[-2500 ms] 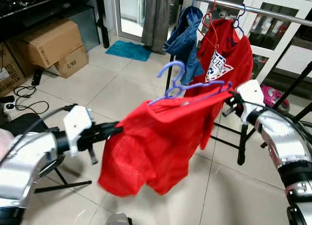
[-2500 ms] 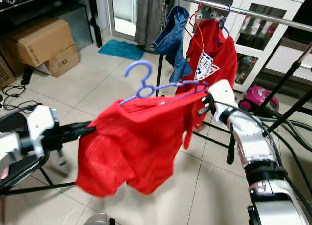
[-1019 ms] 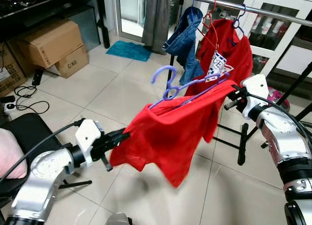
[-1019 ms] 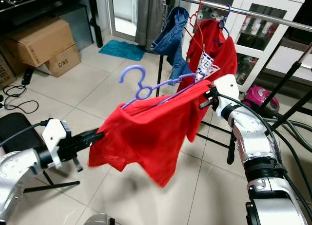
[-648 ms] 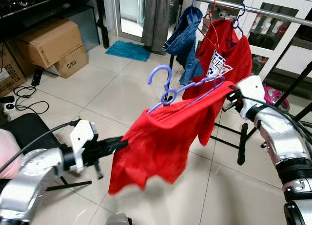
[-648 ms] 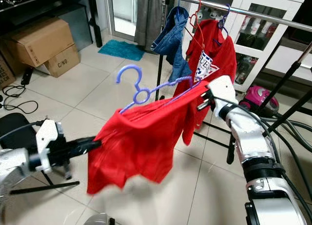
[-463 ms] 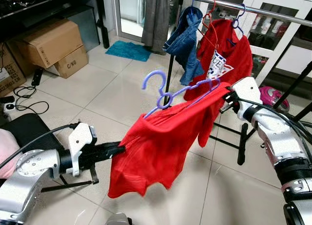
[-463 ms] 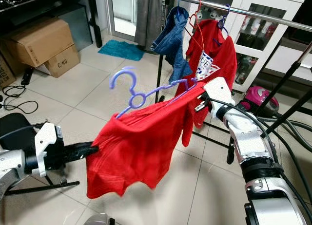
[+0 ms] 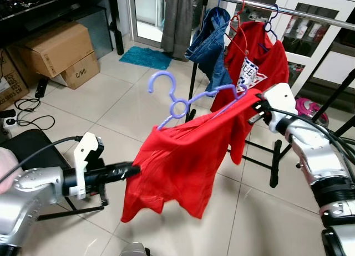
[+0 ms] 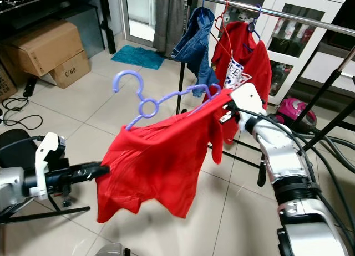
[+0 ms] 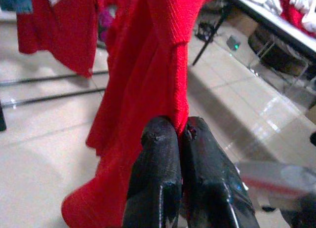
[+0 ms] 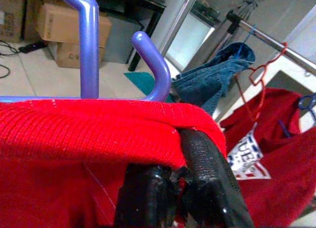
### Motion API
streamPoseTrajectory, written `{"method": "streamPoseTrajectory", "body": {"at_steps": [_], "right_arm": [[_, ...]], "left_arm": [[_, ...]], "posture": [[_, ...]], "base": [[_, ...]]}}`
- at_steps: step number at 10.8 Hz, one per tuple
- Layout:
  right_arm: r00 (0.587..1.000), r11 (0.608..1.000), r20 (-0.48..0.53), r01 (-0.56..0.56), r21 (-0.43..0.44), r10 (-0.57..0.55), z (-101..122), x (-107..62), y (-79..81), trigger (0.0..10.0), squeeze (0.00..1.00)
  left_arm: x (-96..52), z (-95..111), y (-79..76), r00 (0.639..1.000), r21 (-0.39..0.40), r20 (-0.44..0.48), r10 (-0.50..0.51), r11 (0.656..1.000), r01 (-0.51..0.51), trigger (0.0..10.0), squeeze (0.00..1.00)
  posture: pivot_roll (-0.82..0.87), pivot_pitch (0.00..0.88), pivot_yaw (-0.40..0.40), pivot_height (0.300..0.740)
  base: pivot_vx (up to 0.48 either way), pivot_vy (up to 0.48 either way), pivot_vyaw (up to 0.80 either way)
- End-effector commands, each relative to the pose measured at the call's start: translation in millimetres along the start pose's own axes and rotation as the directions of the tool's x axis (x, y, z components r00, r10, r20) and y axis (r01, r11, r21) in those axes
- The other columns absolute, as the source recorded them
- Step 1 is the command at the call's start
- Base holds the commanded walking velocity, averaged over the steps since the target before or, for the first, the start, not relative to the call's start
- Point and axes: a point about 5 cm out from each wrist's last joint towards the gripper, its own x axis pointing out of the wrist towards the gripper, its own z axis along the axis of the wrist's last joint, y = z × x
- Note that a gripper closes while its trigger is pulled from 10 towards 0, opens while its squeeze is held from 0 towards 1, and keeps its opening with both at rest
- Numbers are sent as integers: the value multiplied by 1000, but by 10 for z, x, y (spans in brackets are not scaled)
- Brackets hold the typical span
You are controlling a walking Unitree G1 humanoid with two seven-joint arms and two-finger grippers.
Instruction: Hang hanger
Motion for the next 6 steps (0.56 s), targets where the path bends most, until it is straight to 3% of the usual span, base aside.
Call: {"method": "streamPoseTrajectory", "body": {"at_steps": [1, 2, 4, 6], "right_arm": [[976, 977, 34, 213, 28, -214, 118, -151, -461, 0, 0], [977, 977, 36, 211, 35, -212, 117, -157, -456, 0, 0], [978, 978, 34, 206, 35, -207, 115, -160, -442, 0, 0], [986, 986, -13, 168, 9, -168, 40, -157, -378, 0, 0]], "left_arm": [[-206, -251, 70, 984, -83, -167, 63, 994, -78, 0, 0], [-267, -311, 21, 965, -85, -260, 23, 995, -46, 0, 0], [-321, -352, 8, 944, -108, -330, 9, 993, -47, 0, 0], [-318, -231, 214, 945, 60, -264, 194, 981, -185, 0, 0]], "posture": [[85, 0, -38, 740], [84, 0, -37, 740], [83, 0, -35, 740], [85, 0, -39, 740]], "base": [[0, 0, 0], [0, 0, 0], [0, 0, 0], [0, 0, 0]]}}
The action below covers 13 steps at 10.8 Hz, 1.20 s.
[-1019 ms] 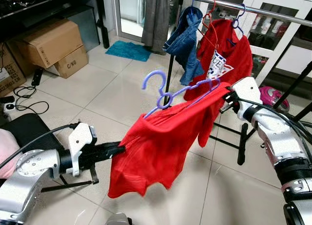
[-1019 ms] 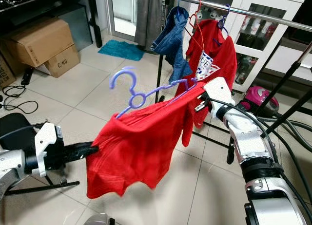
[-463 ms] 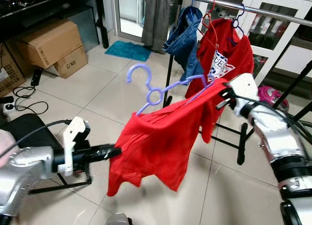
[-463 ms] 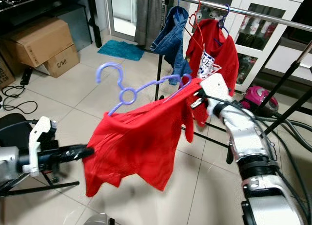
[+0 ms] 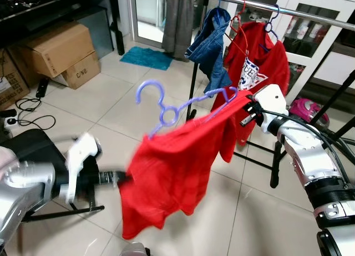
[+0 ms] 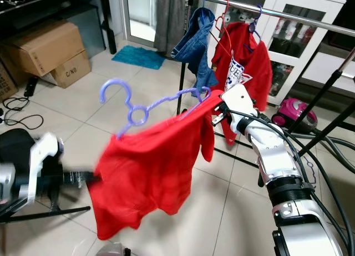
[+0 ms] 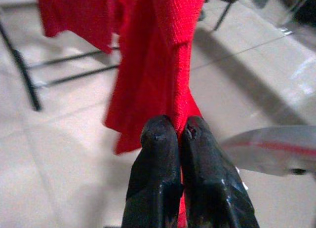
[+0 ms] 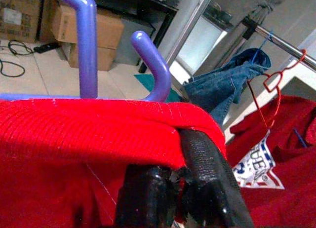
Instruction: Hang hanger
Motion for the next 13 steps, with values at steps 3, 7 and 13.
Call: {"method": "streamPoseTrajectory", "body": {"at_steps": [3, 7, 13], "right_arm": [[980, 996, -182, 82, -19, -85, -387, -289, -160, 0, 0], [945, 998, -325, -24, 49, 39, -756, -430, 135, 0, 0], [954, 995, -296, 74, 67, -51, -668, -384, -63, 0, 0]], "left_arm": [[-313, -110, 249, 984, 86, -76, 162, 984, -155, 0, 0], [-633, 321, 442, 971, 174, 207, 119, 972, -156, 0, 0], [-543, 265, 272, 982, 200, 136, -135, 974, 106, 0, 0]], "posture": [[95, 0, -55, 740], [100, 0, -44, 740], [101, 0, -32, 740]], "base": [[0, 0, 0], [0, 0, 0], [0, 0, 0]]}}
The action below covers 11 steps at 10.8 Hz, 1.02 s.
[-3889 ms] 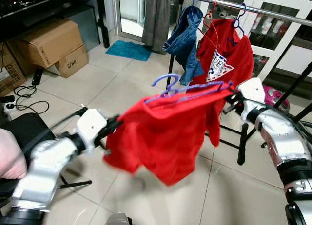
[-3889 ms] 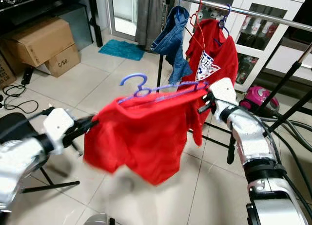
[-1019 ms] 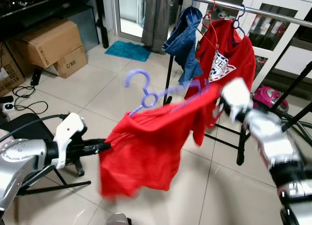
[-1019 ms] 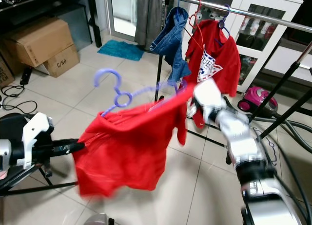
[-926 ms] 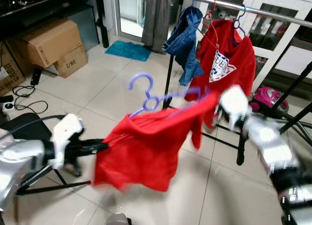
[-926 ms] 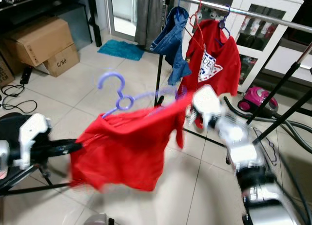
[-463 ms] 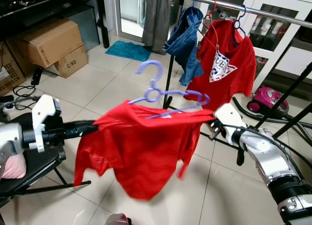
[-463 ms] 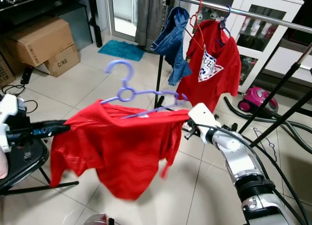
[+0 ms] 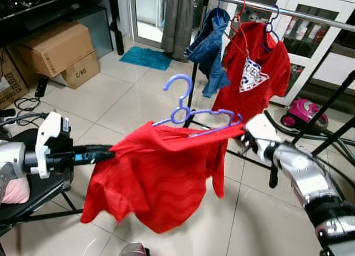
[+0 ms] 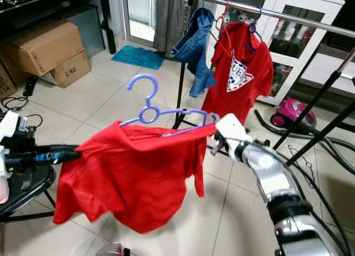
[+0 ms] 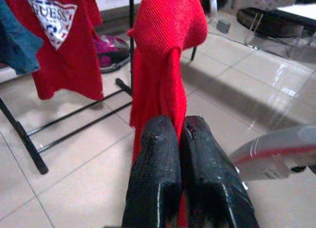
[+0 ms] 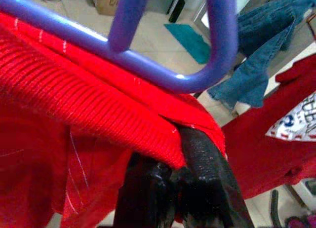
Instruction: Hang hanger
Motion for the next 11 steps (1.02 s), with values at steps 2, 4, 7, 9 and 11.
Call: {"method": "streamPoseTrajectory", "body": {"at_steps": [2, 4, 7, 9, 11], "right_arm": [[978, 977, -62, 203, 59, -199, -109, -208, -409, 0, 0], [977, 976, -40, 211, 57, -209, -41, -176, -450, 0, 0], [978, 976, -32, 206, 65, -205, -21, -141, -430, 0, 0], [980, 978, -24, 199, 65, -198, -9, -129, -417, 0, 0], [979, 977, -19, 204, 65, -203, 3, -133, -437, 0, 0]], "left_arm": [[-209, -66, -1, 994, -13, -102, 24, 1000, -25, 0, 0], [-179, -39, -37, 996, 17, -84, 4, 1000, -2, 0, 0], [138, 204, -75, 996, 128, 86, -17, 992, 6, 0, 0], [160, 198, -83, 997, 131, 76, -32, 991, 22, 0, 0], [143, 209, -78, 997, 157, 71, -15, 988, 4, 0, 0]], "posture": [[105, 0, -35, 740], [106, 0, -36, 740], [104, 0, -35, 740], [100, 0, -32, 740], [98, 0, -33, 740]], "base": [[0, 0, 0], [0, 0, 0], [0, 0, 0], [0, 0, 0], [0, 0, 0]]}}
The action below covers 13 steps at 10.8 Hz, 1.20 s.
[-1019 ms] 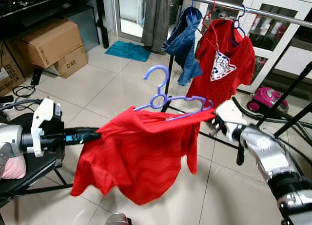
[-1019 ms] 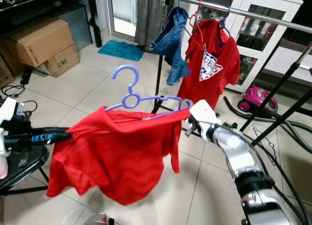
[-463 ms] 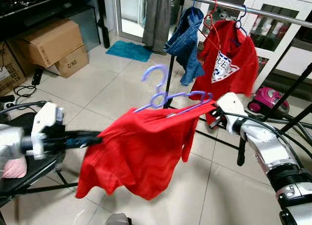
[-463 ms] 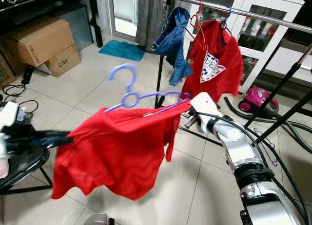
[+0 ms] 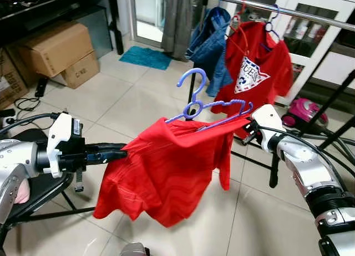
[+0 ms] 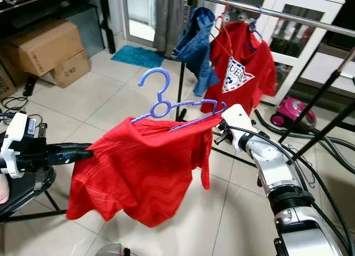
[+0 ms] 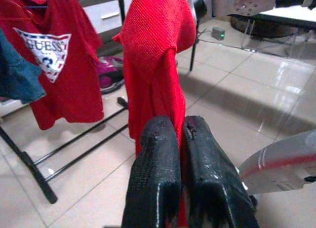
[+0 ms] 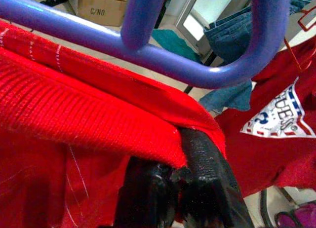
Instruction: Hang hanger
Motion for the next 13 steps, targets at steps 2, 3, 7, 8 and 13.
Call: {"method": "streamPoseTrajectory", "body": {"at_steps": [2, 3, 7, 8, 13], "right_arm": [[992, 992, -28, 120, 33, -119, -46, -121, -266, 0, 0], [998, 998, -16, 56, 34, -56, -40, -120, -185, 0, 0], [979, 984, -95, -175, 38, 178, -267, -227, 115, 10000, 1000], [949, 954, -93, -299, 32, 301, -273, -294, 230, 10000, 1000], [815, 786, 157, -579, 218, 557, 45, -476, 692, 10000, 1000]], "left_arm": [[-79, 55, 78, 998, 50, -13, 69, 996, -68, 0, 0], [-135, -48, 92, 994, 42, -67, 87, 996, -84, 0, 0], [-116, 188, 259, 994, 84, 32, 109, 990, -111, 0, 0], [-96, 208, 296, 993, 87, 41, 109, 990, -112, 0, 0], [43, 156, 427, 995, 38, 42, 89, 995, -91, 0, 0]], "posture": [[99, 0, -34, 740], [101, 0, -45, 740], [100, 0, -49, 740], [99, 0, -47, 740], [88, 0, -49, 740]], "base": [[0, 0, 0], [0, 0, 0], [0, 0, 0], [0, 0, 0], [0, 0, 0]]}}
